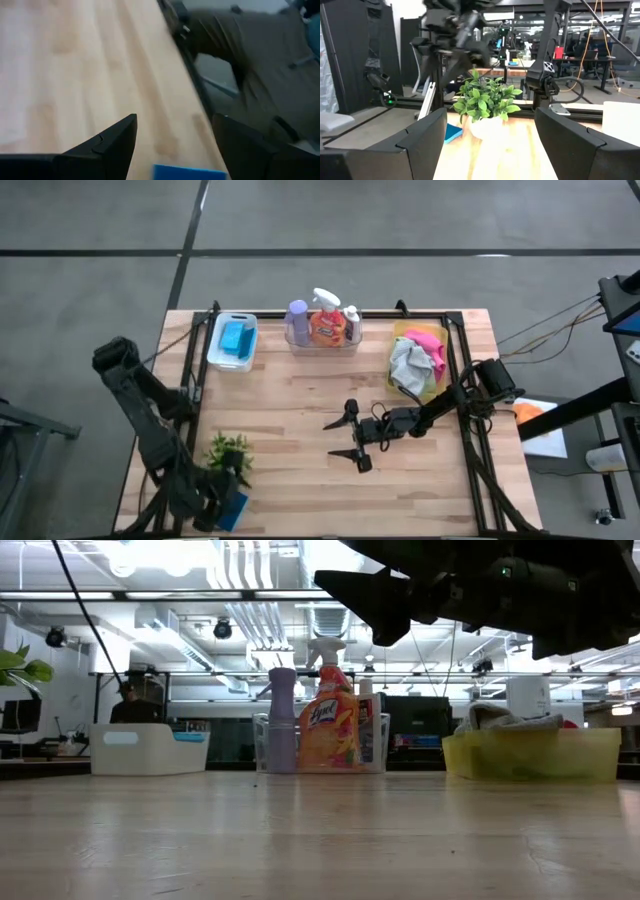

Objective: Pick & Place Kitchen Items
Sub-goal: Put the blue sponge into the white bin

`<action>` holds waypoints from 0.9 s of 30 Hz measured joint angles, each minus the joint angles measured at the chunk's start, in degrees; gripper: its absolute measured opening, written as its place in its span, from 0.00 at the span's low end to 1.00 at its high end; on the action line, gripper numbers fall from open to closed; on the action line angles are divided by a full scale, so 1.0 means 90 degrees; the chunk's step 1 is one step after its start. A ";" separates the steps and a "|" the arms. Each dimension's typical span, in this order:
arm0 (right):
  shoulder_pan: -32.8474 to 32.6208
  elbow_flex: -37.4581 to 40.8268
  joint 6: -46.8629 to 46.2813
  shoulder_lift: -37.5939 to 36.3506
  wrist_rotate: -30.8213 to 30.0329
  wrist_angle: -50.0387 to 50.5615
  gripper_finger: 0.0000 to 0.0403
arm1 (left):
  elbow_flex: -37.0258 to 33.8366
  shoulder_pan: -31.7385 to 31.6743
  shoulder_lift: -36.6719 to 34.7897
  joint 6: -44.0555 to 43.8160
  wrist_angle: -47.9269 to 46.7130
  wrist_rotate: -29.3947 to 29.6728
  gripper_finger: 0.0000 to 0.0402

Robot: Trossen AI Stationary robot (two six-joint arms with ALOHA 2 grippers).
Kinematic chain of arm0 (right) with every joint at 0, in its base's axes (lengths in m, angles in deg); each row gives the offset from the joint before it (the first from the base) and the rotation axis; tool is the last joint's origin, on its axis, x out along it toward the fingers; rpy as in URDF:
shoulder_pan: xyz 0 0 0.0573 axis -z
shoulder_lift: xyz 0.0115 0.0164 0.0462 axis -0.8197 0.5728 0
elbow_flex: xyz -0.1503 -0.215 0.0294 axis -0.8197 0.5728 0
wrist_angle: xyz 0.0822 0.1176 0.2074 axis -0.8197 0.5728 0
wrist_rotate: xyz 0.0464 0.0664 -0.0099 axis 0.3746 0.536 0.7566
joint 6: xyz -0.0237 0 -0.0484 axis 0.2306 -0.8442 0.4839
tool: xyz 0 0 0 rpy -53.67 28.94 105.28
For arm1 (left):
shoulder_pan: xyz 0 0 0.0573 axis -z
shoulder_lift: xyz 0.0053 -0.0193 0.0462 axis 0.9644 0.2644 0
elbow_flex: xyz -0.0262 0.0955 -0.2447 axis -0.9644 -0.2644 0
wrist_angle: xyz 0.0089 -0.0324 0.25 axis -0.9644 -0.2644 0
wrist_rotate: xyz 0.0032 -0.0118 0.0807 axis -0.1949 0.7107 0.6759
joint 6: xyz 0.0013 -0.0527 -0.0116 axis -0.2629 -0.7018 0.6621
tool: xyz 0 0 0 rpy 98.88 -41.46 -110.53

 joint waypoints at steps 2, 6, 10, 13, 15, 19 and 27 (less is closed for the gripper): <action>0.0000 0.0000 -0.0015 0.0000 0.0000 0.0011 0.76 | 0.0276 0.0070 0.0358 -0.0289 -0.0106 -0.0316 0.66; 0.0000 0.0000 -0.0015 0.0000 0.0000 0.0032 0.76 | 0.0566 0.0198 0.0858 -0.0949 -0.0120 -0.0782 0.66; 0.0000 -0.0004 -0.0015 0.0000 -0.0007 0.0032 0.76 | 0.0614 0.0312 0.1165 -0.1653 -0.0094 -0.1174 0.66; 0.0000 -0.0005 -0.0012 0.0000 -0.0022 0.0032 0.76 | 0.0614 0.0411 0.1321 -0.1989 0.0038 -0.1282 0.66; 0.0000 -0.0005 -0.0005 0.0000 -0.0026 0.0032 0.76 | 0.0632 0.0462 0.1432 -0.2020 0.0103 -0.1319 0.66; 0.0000 -0.0005 0.0012 0.0000 -0.0027 0.0034 0.76 | 0.0637 0.0494 0.1687 -0.2000 0.0222 -0.1354 0.66; 0.0000 -0.0005 0.0012 0.0000 -0.0027 0.0034 0.76 | 0.0636 0.0513 0.2219 -0.1819 0.0276 -0.1885 0.66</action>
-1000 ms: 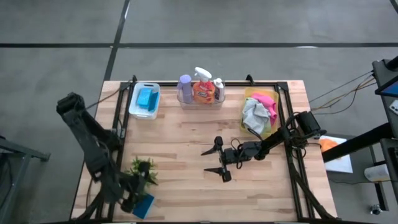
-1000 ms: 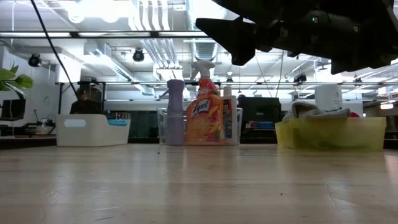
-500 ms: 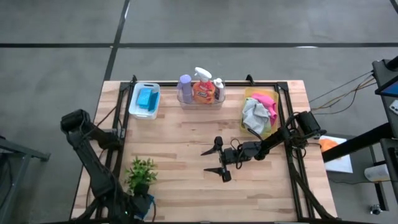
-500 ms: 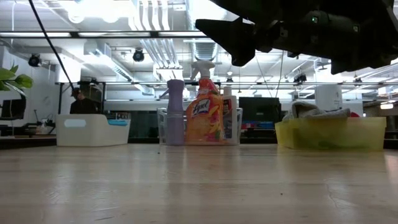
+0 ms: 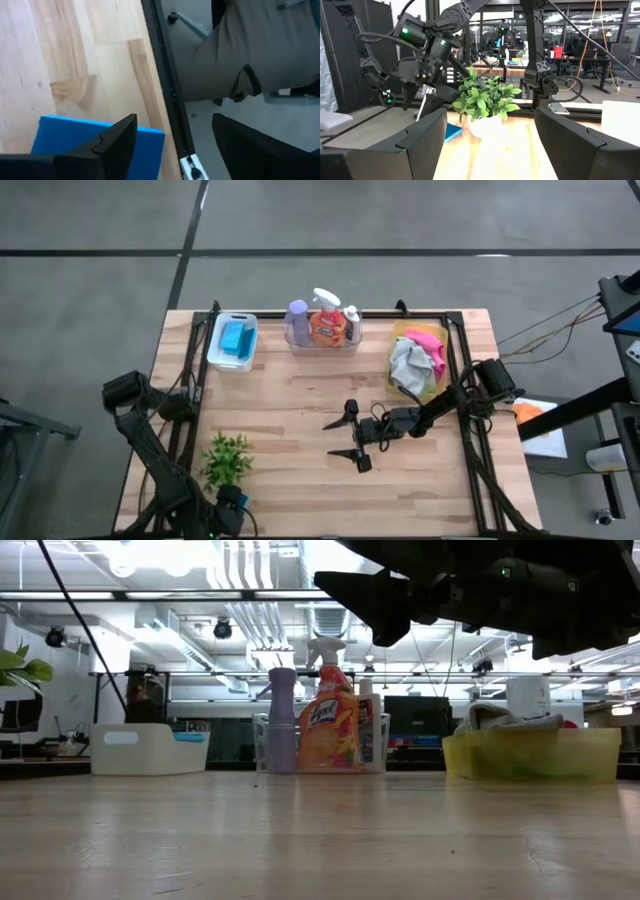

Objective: Pick & Place Kitchen Items
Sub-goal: Put the blue sponge into the white bin

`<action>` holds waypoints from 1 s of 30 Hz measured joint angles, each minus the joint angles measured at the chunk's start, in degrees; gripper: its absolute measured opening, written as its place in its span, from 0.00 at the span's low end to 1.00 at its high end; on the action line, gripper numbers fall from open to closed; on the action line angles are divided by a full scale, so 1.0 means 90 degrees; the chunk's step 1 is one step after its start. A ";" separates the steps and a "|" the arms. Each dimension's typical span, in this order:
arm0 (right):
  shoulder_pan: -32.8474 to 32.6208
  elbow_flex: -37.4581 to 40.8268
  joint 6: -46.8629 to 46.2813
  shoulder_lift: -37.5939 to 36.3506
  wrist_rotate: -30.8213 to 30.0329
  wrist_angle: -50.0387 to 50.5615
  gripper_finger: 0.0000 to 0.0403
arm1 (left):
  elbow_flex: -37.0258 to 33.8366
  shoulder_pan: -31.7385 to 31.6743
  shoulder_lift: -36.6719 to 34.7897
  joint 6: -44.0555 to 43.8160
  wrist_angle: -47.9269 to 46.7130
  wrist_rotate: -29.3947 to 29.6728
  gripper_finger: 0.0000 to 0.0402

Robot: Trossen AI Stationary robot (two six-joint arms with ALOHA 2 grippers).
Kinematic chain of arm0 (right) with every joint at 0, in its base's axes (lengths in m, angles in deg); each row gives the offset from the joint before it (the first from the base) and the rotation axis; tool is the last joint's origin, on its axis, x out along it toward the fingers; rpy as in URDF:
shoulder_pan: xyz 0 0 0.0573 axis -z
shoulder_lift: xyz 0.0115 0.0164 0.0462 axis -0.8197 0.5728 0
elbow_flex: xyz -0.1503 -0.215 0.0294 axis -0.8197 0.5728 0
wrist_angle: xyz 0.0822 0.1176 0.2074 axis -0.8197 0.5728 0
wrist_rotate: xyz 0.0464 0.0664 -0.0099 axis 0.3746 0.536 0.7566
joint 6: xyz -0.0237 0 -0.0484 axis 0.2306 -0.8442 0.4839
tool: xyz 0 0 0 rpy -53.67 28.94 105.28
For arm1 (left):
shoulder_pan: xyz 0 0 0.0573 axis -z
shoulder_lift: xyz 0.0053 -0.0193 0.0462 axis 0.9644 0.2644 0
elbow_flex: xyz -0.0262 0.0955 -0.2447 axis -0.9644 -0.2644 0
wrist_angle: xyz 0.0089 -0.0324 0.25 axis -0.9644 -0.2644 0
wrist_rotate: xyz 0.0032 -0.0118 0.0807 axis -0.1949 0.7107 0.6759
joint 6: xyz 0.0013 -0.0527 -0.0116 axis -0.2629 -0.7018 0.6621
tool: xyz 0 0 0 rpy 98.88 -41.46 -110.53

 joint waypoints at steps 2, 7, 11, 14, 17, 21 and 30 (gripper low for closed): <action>0.0000 0.0000 0.0000 0.0000 0.0000 0.0015 0.76 | 0.0000 0.0011 0.0072 0.0001 -0.0036 -0.0032 0.66; -0.0002 0.0000 0.0001 0.0000 -0.0045 0.0048 0.76 | -0.0005 0.0022 0.0205 -0.0002 -0.0224 -0.0034 0.66; 0.0000 0.0000 0.0005 0.0000 -0.0097 0.0086 0.76 | -0.0008 0.0023 0.0313 -0.0009 -0.0390 -0.0046 0.66; -0.0002 0.0000 0.0002 0.0000 -0.0100 0.0095 0.76 | -0.0012 0.0025 0.0305 -0.0046 -0.0512 -0.0051 0.66; -0.0002 0.0000 0.0004 0.0000 -0.0100 0.0095 0.76 | -0.0010 0.0027 0.0291 -0.0130 -0.0703 -0.0050 0.66; -0.0002 0.0000 0.0002 0.0000 -0.0107 0.0100 0.76 | -0.0006 0.0046 0.0288 -0.0172 -0.0707 -0.0051 0.66; -0.0002 0.0000 0.0002 0.0000 -0.0114 0.0107 0.76 | 0.0296 0.0051 0.0286 -0.0039 -0.0700 0.0062 0.66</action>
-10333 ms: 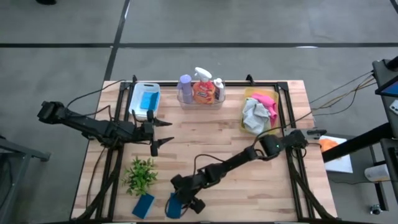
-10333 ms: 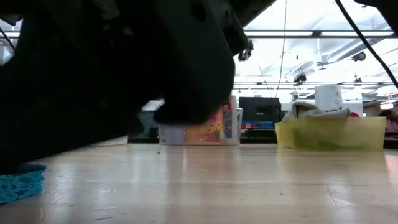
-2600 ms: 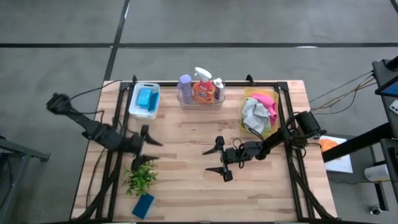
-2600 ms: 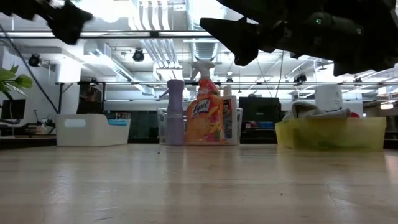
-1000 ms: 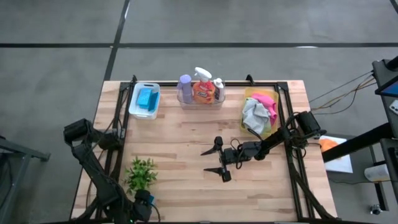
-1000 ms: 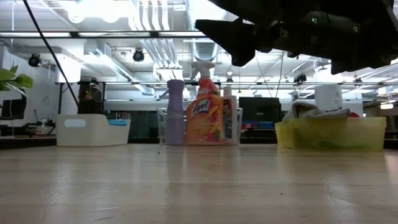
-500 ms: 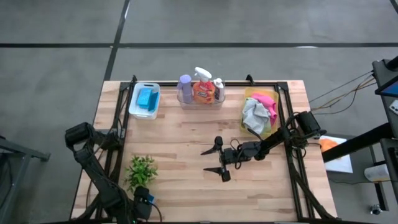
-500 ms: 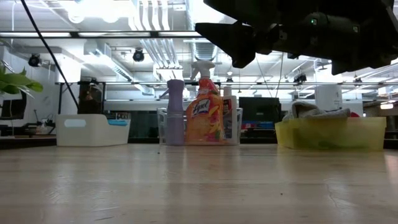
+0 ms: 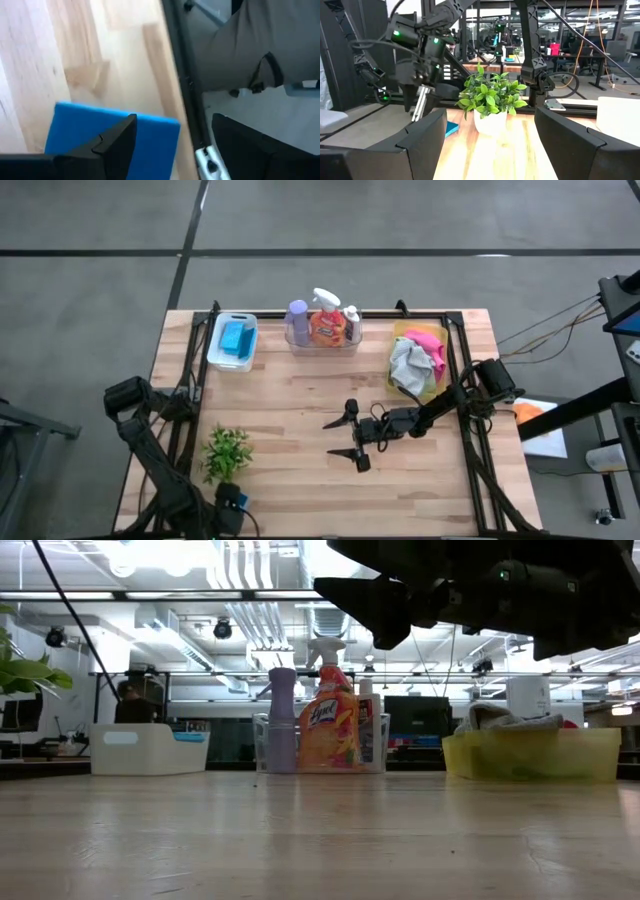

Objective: Pick & Place Kitchen Items
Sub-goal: Put the blue sponge into the white bin

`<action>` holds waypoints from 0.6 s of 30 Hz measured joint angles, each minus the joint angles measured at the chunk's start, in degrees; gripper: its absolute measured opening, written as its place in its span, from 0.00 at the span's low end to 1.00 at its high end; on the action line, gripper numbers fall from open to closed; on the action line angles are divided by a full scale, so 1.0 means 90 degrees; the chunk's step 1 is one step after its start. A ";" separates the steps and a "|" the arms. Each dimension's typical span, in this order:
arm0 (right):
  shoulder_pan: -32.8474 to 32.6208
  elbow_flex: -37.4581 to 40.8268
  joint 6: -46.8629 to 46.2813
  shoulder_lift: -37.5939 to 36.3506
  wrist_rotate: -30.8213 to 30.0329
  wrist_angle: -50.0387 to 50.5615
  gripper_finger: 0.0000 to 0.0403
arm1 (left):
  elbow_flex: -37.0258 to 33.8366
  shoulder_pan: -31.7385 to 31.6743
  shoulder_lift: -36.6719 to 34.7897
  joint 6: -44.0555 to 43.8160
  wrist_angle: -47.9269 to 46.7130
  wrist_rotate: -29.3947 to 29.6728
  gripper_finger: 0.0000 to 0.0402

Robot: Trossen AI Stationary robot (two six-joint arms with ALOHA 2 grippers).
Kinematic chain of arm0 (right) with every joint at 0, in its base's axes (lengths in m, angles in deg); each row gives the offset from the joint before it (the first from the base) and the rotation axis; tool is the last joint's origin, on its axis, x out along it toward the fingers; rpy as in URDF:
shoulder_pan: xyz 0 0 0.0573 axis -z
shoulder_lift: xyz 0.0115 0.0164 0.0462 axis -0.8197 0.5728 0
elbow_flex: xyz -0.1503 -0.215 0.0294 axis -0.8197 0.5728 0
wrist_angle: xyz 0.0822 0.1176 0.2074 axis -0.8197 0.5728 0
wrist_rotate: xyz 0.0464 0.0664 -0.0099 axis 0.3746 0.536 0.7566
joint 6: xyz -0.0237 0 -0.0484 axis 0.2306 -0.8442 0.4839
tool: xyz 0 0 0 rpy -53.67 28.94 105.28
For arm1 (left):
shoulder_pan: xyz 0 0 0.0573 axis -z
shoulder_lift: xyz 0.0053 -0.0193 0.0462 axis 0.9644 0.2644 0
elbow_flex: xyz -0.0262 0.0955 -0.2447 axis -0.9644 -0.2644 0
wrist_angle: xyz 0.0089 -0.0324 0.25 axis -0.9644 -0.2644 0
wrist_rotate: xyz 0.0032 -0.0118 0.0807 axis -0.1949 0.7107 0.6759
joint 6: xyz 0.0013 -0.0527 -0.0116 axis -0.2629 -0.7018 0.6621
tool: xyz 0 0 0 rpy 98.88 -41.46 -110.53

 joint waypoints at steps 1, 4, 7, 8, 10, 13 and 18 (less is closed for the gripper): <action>0.0000 0.0000 0.0000 0.0000 0.0000 0.0000 0.76 | 0.0078 0.0000 0.0002 0.0065 -0.0007 0.0103 0.65; -0.0016 -0.0011 0.0000 0.0000 0.0011 0.0008 0.76 | 0.0313 0.0000 -0.0064 0.0243 -0.0006 0.0682 0.61; -0.0065 -0.0170 0.0023 0.0036 0.0017 0.0079 0.76 | 0.0434 0.0024 -0.0270 0.0445 0.0085 0.1556 0.54; -0.0092 -0.0257 0.0056 0.0073 0.0017 0.0100 0.76 | 0.0444 0.0048 -0.0372 0.0527 0.0131 0.1903 0.52; -0.0152 -0.0473 0.0140 0.0204 0.0019 0.0203 0.76 | 0.0431 0.0150 -0.0615 0.0858 0.0348 0.2653 0.47; -0.0234 -0.0925 0.0222 0.0541 0.0022 0.0457 0.76 | 0.0202 0.0349 -0.1060 0.1230 0.0757 0.3556 0.42; -0.0313 -0.1639 0.0287 0.1045 0.0067 0.1063 0.76 | -0.0358 0.0509 -0.1536 0.0612 0.0891 0.3331 0.36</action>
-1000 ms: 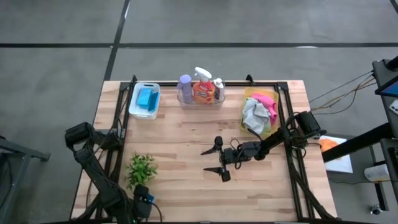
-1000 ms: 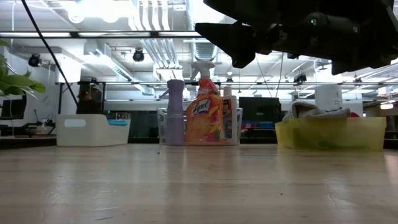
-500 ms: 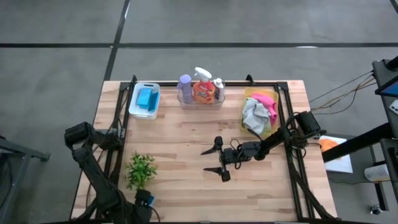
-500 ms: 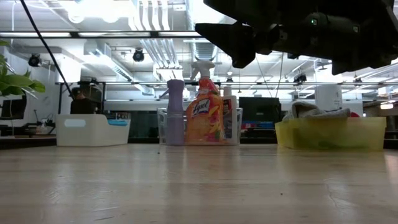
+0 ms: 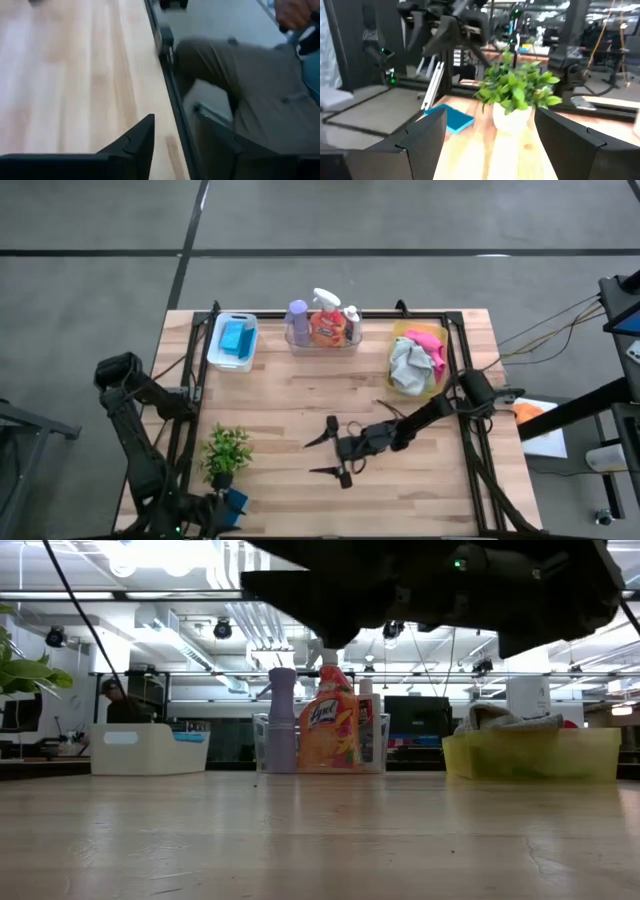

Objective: Pick & Place Kitchen Items
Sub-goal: Put the blue sponge into the white bin

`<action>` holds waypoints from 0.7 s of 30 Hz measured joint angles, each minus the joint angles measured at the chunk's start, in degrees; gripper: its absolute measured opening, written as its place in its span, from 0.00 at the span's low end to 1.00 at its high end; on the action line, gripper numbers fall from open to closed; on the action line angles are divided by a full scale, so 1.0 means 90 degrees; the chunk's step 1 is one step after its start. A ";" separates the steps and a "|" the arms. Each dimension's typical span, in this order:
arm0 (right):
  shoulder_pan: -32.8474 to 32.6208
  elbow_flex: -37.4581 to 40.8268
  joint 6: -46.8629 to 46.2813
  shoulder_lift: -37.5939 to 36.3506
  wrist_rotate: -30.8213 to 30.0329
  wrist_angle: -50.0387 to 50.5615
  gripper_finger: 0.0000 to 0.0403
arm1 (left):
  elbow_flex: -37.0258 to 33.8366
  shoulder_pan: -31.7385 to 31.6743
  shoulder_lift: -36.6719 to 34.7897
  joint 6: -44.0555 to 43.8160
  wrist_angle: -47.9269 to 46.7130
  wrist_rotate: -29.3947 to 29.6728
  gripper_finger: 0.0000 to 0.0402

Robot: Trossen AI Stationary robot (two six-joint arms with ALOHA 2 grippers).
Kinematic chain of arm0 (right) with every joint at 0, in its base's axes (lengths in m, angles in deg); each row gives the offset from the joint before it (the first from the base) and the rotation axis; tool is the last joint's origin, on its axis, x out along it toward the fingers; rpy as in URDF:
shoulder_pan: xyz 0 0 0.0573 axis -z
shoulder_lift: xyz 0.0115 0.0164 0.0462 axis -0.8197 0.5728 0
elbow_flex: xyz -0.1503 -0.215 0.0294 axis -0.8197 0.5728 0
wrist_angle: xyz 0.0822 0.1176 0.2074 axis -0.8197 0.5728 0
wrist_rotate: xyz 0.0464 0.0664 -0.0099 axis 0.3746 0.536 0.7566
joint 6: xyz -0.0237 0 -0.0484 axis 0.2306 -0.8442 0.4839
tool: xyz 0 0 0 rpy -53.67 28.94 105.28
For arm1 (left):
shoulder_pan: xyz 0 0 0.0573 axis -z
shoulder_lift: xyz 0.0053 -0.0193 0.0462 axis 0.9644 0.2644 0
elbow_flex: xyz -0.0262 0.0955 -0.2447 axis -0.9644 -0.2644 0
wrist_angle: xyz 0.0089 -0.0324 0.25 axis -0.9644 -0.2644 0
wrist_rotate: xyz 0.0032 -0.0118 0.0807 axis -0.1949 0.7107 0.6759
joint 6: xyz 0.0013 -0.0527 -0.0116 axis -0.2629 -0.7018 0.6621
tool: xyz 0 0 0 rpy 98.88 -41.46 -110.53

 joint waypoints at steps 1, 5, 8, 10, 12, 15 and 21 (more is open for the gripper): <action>-0.0001 -0.0104 0.0006 0.0027 0.0036 0.0170 0.76 | -0.0099 0.0019 -0.0003 -0.0186 0.0032 -0.0190 0.35; -0.0002 -0.0310 0.0021 0.0012 0.0094 0.0814 0.76 | -0.0430 0.0057 0.0273 -0.0430 0.0478 -0.1067 0.34; -0.0002 -0.0328 0.0023 -0.0083 0.0094 0.0986 0.76 | -0.0468 0.0068 0.0613 -0.0434 0.0715 -0.1421 0.35; -0.0002 -0.0323 0.0023 -0.0152 0.0094 0.0984 0.76 | -0.0439 0.0069 0.0787 -0.0432 0.0693 -0.1572 0.36; -0.0002 -0.0294 0.0024 -0.0205 0.0091 0.1056 0.76 | -0.0383 0.0080 0.0915 -0.0431 0.0703 -0.1675 0.39; -0.0007 -0.0285 0.0055 -0.0241 0.0091 0.1185 0.76 | -0.0259 0.0097 0.1034 -0.0429 0.0691 -0.1764 0.46; -0.0017 -0.0284 0.0060 -0.0305 0.0084 0.1299 0.76 | -0.0154 0.0142 0.1132 -0.0579 0.0571 -0.1845 0.62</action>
